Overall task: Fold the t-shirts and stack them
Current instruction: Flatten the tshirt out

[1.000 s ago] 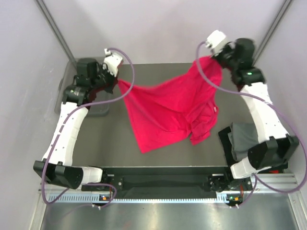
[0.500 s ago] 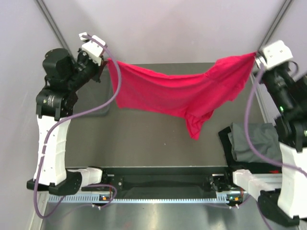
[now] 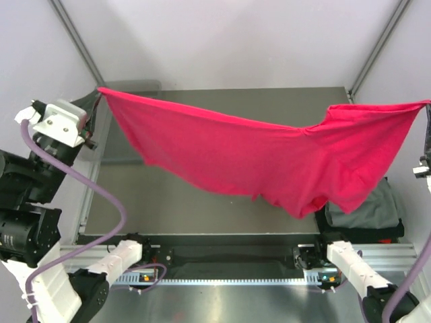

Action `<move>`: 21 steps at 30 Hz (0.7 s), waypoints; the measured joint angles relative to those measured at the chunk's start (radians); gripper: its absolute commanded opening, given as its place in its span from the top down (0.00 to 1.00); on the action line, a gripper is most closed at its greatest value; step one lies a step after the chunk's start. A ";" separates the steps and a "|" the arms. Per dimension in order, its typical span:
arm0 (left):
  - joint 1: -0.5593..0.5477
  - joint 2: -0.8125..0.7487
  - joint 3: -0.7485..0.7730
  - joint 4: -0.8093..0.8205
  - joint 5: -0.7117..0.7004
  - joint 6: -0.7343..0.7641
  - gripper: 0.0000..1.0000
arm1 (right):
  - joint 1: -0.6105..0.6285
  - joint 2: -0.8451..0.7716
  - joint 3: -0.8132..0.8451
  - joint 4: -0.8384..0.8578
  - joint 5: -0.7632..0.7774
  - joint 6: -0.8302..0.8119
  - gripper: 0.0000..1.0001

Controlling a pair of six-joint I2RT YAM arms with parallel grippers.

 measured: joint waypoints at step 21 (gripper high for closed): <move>0.000 0.412 -0.600 0.215 -0.093 0.110 1.00 | -0.008 0.652 -0.484 0.387 0.051 -0.160 1.00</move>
